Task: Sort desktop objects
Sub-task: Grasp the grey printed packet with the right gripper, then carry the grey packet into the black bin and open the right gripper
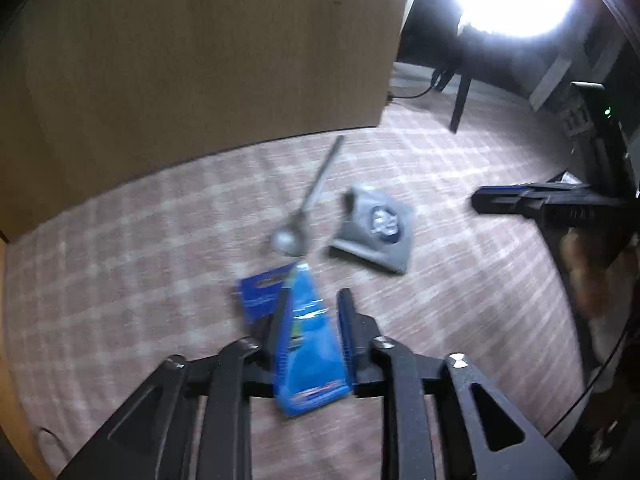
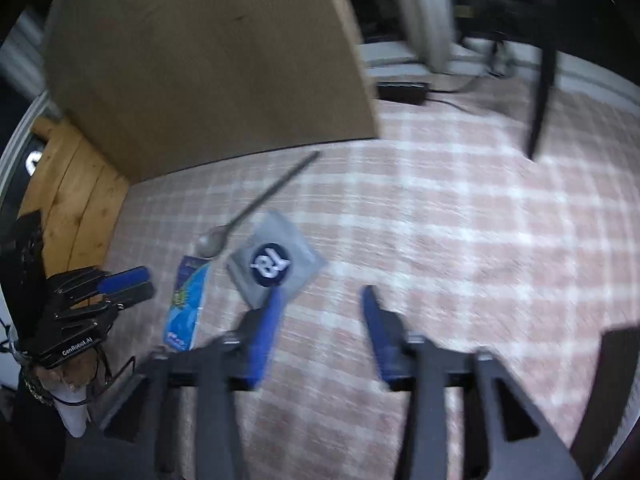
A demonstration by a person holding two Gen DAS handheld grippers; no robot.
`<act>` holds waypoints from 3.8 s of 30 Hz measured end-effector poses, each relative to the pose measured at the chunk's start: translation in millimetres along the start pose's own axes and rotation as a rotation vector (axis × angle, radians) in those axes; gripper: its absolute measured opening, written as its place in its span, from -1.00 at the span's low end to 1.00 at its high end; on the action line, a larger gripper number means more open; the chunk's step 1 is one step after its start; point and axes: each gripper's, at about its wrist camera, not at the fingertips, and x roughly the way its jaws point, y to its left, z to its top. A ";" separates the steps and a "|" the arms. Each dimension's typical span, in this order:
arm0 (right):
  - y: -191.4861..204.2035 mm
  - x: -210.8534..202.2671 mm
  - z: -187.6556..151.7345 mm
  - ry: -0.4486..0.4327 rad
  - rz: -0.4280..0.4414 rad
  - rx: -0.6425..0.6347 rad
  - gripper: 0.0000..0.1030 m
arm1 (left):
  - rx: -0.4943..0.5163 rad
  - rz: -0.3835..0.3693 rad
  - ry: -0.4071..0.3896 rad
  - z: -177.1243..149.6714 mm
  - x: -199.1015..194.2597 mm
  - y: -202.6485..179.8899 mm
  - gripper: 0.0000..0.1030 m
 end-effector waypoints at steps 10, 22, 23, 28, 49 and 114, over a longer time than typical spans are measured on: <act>18.4 55.8 37.8 0.068 -0.033 -0.171 0.10 | -0.233 -0.072 0.028 10.9 40.6 -7.1 -0.30; 29.4 82.1 23.6 0.123 0.022 -0.220 -0.29 | -0.291 -0.043 0.024 24.0 63.3 -2.0 -0.21; 27.9 81.7 21.3 0.116 0.026 -0.208 -0.32 | -0.293 -0.041 0.017 24.2 62.9 -2.5 -0.22; 16.9 83.0 6.3 0.128 0.118 -0.112 -0.58 | -0.278 -0.054 0.009 19.9 60.0 -5.1 -0.46; -5.8 -41.0 -63.4 -0.039 0.118 0.033 -0.88 | -0.109 -0.094 -0.021 6.6 15.2 -122.7 -0.93; -161.0 -321.7 -197.7 -0.317 -0.302 0.205 0.04 | 0.295 -0.047 -0.192 13.2 -60.6 -379.7 -0.04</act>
